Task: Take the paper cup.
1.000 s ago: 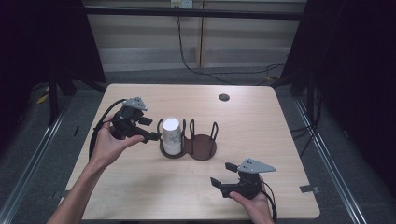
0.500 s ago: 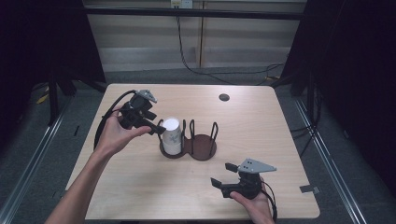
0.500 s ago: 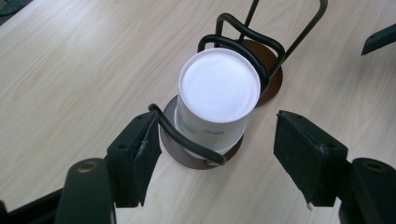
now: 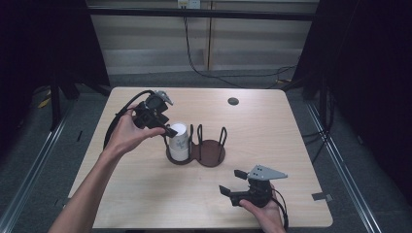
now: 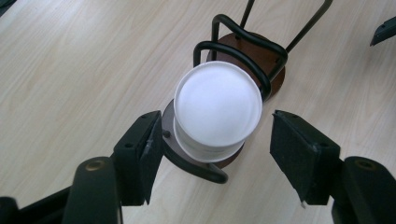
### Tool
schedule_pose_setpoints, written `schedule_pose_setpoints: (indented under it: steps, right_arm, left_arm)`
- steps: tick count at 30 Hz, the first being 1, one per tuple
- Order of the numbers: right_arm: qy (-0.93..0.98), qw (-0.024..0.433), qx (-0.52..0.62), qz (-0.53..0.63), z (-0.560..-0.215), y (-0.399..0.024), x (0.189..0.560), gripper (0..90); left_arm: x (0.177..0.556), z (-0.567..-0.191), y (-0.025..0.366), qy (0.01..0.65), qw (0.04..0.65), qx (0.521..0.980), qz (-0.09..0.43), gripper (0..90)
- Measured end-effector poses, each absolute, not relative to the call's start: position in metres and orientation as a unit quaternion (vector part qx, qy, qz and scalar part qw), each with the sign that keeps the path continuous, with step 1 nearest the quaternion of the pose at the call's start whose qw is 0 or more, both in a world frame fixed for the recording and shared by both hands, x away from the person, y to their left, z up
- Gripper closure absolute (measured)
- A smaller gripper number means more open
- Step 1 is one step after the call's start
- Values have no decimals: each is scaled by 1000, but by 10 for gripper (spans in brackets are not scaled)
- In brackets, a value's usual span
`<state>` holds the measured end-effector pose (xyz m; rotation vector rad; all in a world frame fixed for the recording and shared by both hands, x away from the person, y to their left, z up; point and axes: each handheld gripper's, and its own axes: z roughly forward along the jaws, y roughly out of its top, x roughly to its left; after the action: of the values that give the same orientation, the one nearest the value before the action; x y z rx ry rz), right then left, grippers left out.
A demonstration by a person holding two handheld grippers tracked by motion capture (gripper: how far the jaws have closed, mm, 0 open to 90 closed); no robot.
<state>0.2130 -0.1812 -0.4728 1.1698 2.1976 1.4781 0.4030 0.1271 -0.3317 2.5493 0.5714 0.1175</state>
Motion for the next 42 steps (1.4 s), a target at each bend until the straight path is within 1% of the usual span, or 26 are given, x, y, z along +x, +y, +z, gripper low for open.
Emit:
schedule_pose_setpoints:
  steps: [3,8,11,14,15,16,17,22,23,30,31,34,39,42]
  right_arm:
    - [753,122,399,508,-473,-181,213,182]
    - [754,123,399,508,-473,-181,212,182]
    - [754,122,398,508,-473,-181,213,181]
    - [754,121,400,507,-473,-181,213,181]
    - [755,122,398,507,-473,-181,213,181]
    - [755,121,399,506,-473,-181,212,181]
    - [756,122,399,505,-473,-181,212,181]
    - [757,121,398,505,-473,-180,212,181]
    - [757,121,398,504,-473,-180,212,181]
    - [757,120,399,503,-474,-180,212,181]
    - [758,119,399,503,-473,-180,212,181]
    - [758,120,399,502,-473,-179,212,181]
    - [758,119,400,501,-474,-180,212,181]
    - [759,120,397,502,-473,-179,212,180]
  left_arm:
    - [405,-330,119,207,233,949,46,328]
    - [411,-332,116,206,226,951,39,323]
    - [415,-336,111,213,211,953,33,313]
    - [419,-336,107,207,199,957,24,312]
    - [418,-337,105,211,202,956,25,304]
    - [420,-337,103,201,195,959,25,299]
    - [418,-337,101,209,198,957,23,297]
    - [419,-338,96,203,189,960,26,298]
    - [419,-338,93,199,185,962,27,286]
    - [419,-343,86,194,169,966,29,291]
    - [418,-344,85,202,171,964,25,291]
    - [422,-348,82,194,158,968,22,290]
    - [421,-352,74,198,135,971,25,328]
    - [424,-353,72,199,122,972,14,320]
